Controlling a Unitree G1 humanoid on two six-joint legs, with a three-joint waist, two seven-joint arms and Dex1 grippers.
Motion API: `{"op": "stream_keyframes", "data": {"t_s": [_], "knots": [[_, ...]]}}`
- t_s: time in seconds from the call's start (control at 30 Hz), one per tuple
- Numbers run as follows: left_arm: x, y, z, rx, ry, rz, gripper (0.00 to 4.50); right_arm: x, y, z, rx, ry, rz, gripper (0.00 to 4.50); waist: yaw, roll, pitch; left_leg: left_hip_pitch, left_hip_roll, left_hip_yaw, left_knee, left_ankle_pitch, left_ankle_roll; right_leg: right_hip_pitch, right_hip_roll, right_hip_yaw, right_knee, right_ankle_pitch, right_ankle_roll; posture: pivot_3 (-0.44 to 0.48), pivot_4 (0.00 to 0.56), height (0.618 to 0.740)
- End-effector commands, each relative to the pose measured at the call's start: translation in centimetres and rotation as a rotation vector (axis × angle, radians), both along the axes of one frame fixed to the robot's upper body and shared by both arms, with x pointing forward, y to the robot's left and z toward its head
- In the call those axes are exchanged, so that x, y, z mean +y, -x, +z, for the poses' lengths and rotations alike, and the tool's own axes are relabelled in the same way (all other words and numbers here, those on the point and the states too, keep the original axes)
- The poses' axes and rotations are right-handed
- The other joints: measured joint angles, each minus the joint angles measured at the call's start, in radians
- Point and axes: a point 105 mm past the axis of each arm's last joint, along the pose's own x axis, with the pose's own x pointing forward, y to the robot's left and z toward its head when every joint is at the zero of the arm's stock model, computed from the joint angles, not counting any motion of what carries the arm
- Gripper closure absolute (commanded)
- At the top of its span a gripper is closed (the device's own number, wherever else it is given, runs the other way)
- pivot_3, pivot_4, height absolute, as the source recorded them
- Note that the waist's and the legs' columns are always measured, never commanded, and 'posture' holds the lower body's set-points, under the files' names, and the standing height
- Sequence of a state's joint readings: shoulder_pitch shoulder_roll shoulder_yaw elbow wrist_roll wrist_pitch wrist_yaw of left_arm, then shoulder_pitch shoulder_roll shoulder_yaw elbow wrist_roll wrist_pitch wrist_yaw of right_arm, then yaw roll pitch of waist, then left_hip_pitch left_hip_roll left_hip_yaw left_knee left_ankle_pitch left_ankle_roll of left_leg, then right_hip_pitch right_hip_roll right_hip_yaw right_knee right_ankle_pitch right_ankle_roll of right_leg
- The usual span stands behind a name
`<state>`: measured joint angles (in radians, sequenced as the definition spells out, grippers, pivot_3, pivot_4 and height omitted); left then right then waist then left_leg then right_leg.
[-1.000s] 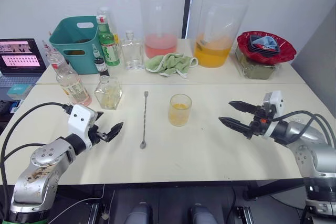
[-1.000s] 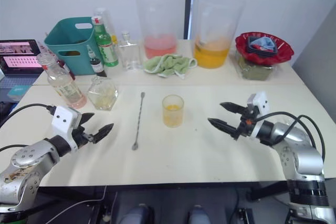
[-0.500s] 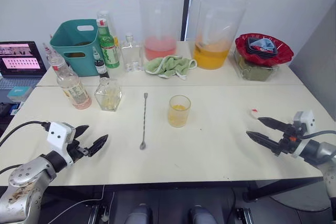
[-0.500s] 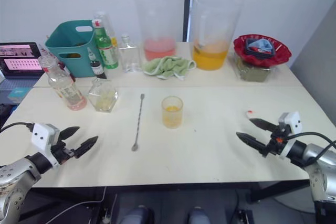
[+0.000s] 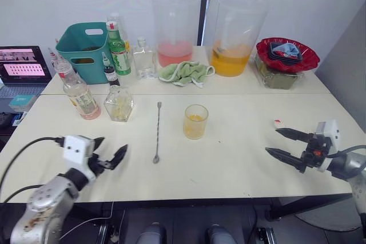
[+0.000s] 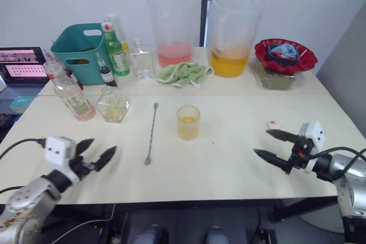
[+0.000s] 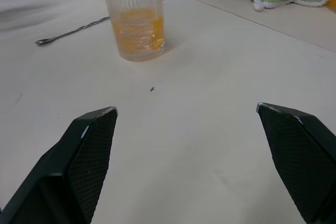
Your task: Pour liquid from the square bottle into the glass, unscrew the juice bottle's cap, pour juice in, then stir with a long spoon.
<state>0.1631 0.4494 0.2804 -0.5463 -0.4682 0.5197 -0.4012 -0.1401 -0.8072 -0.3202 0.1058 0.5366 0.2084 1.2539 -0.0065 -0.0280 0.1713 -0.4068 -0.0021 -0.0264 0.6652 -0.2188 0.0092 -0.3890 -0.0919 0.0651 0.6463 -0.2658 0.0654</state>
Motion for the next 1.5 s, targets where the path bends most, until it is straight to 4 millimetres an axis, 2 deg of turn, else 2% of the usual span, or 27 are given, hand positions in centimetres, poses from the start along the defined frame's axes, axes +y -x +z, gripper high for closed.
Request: {"op": "stream_keyframes", "data": {"t_s": [0.03, 0.23, 0.33, 0.53, 0.83, 0.93, 1.07, 1.17, 1.3, 1.37, 1.5], "knots": [[-2.2, -0.7, 1.4, -0.044, -0.005, 0.053, 0.01, 1.6, 0.8, 2.3, 0.003, -0.019, 0.138, 0.00, 0.001, 0.000, 0.000, 0.000, 0.000, 0.000, 0.000, 0.000, 0.000, 0.000, 0.000, 0.000, 0.000, 0.000, 0.000, 0.000, 0.150, 0.740], [-5.3, -1.5, 1.5, -0.032, 0.018, 0.062, 0.01, 3.7, 1.1, 4.0, 0.029, -0.048, 0.238, 0.00, 0.002, 0.000, 0.000, 0.000, -0.001, 0.000, 0.000, 0.000, 0.000, 0.000, 0.001, 0.000, 0.000, 0.000, 0.000, 0.000, 0.150, 0.740], [-6.4, -2.5, 0.6, 0.027, 0.021, 0.077, 0.01, 4.4, 0.7, 4.4, 0.017, -0.046, 0.241, 0.00, 0.008, 0.000, 0.000, 0.000, -0.001, 0.000, 0.000, 0.000, 0.000, 0.000, 0.001, 0.000, 0.000, 0.000, 0.000, 0.000, 0.150, 0.740], [-7.0, -5.4, -0.7, 0.102, 0.038, 0.137, 0.01, 5.0, 0.9, 4.8, 0.039, -0.063, 0.254, 0.00, 0.019, 0.000, 0.000, 0.000, -0.003, 0.000, 0.000, 0.000, 0.000, 0.000, 0.001, 0.000, -0.001, 0.000, 0.000, 0.000, 0.150, 0.740], [-8.4, -7.5, -2.4, 0.192, -0.025, 0.108, 0.01, 5.4, 1.6, 4.5, 0.062, -0.083, 0.225, 0.00, 0.020, 0.000, 0.000, -0.001, -0.003, -0.001, 0.000, 0.000, 0.000, 0.000, 0.001, -0.001, 0.000, 0.000, 0.000, 0.000, 0.150, 0.740], [-8.6, -7.9, -3.4, 0.236, -0.040, 0.109, 0.80, 5.6, 1.8, 4.2, 0.090, -0.097, 0.217, 0.00, 0.020, 0.000, 0.000, -0.001, -0.003, -0.001, 0.000, 0.000, 0.000, 0.000, 0.000, -0.001, -0.001, 0.000, 0.000, 0.000, 0.150, 0.740], [-8.7, -8.1, -3.6, 0.247, -0.059, 0.108, 2.10, 5.5, 1.7, 3.9, 0.090, -0.071, 0.203, 0.00, 0.021, 0.000, 0.000, 0.000, -0.003, 0.000, 0.000, 0.000, 0.000, 0.000, 0.001, -0.001, -0.001, 0.000, 0.000, 0.000, 0.150, 0.740], [-7.6, -7.7, -3.8, 0.252, -0.093, 0.101, 3.24, 5.6, 1.7, 3.9, 0.107, -0.096, 0.205, 0.00, 0.020, 0.000, 0.000, 0.000, -0.003, 0.000, 0.000, 0.000, 0.000, 0.000, 0.001, -0.001, -0.001, 0.000, 0.000, 0.000, 0.150, 0.740], [-5.2, -7.1, -3.4, 0.225, -0.129, 0.104, 4.48, 5.7, 1.9, 3.6, 0.134, -0.093, 0.212, 0.00, 0.007, 0.001, -0.001, 0.000, -0.002, 0.000, -0.001, 0.000, 0.000, 0.000, 0.002, 0.000, -0.001, 0.000, 0.000, 0.000, 0.150, 0.740], [-4.3, -7.0, -2.6, 0.192, -0.134, 0.098, 4.48, 5.8, 1.8, 3.7, 0.134, -0.095, 0.212, 0.00, 0.003, 0.001, -0.001, 0.002, -0.001, 0.000, -0.003, 0.000, 0.000, 0.000, 0.002, 0.000, -0.001, 0.000, 0.000, 0.000, 0.150, 0.740], [-3.6, -6.5, -1.0, 0.119, -0.144, 0.045, 4.48, 6.0, 1.6, 3.6, 0.138, -0.102, 0.217, 0.00, 0.002, 0.001, -0.001, 0.001, -0.001, 0.000, -0.003, 0.000, 0.000, 0.000, 0.002, 0.000, -0.001, 0.000, 0.000, 0.000, 0.150, 0.740]]}}
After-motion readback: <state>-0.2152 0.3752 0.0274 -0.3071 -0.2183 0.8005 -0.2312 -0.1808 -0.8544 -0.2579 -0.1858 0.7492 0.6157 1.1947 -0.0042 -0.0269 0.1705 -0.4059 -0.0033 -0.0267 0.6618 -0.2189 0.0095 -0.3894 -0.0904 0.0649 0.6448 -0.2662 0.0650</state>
